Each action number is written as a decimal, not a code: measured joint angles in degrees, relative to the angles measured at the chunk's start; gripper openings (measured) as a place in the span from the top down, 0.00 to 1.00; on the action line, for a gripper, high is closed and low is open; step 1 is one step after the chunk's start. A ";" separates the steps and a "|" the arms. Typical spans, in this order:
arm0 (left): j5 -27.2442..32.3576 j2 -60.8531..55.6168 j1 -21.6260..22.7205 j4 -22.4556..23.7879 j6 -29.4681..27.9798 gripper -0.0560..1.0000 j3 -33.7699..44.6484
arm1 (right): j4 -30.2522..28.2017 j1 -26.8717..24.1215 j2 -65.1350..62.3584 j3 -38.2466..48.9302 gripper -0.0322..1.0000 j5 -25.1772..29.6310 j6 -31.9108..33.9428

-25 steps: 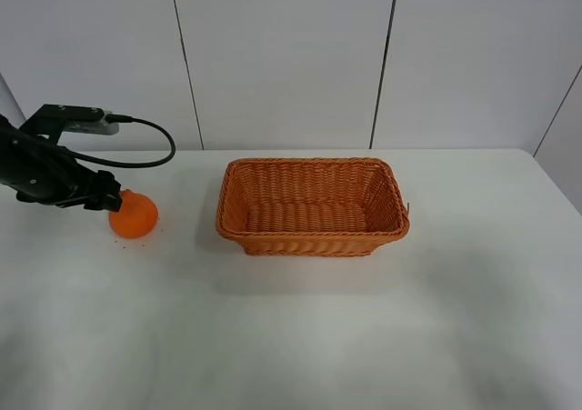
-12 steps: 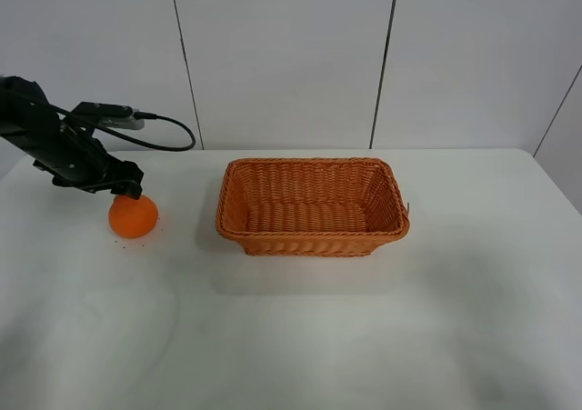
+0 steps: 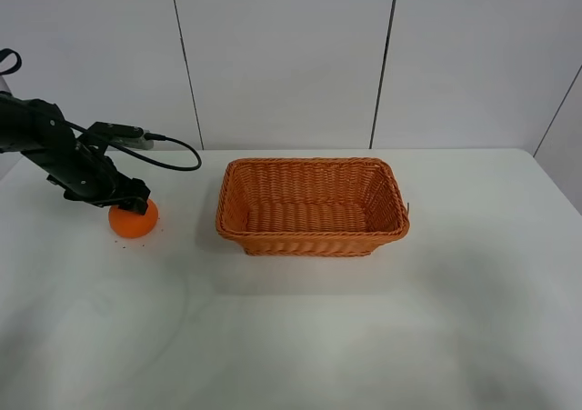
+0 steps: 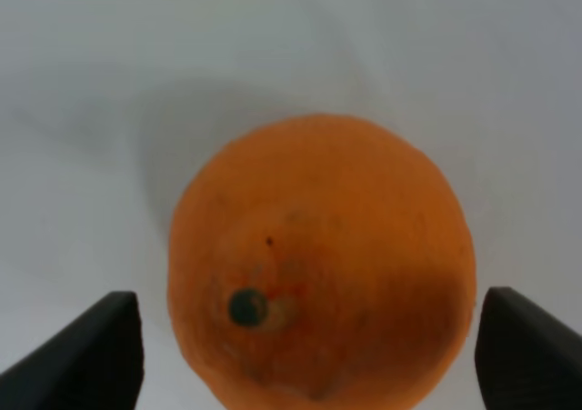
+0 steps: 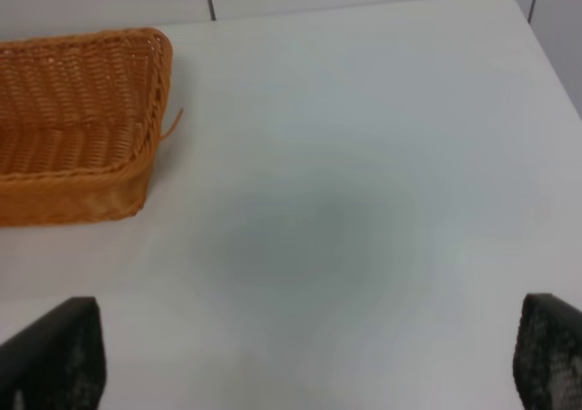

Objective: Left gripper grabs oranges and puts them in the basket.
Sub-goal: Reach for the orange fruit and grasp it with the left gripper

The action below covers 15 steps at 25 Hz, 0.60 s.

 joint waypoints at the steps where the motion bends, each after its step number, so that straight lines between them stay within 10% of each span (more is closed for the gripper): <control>1: 0.00 0.30 0.00 0.00 0.12 0.14 0.00 | 0.00 0.00 0.00 0.00 0.30 0.00 0.00; 15: -1.18 3.40 0.00 2.29 0.47 0.15 -0.05 | 0.00 0.00 0.00 0.00 0.30 0.00 0.00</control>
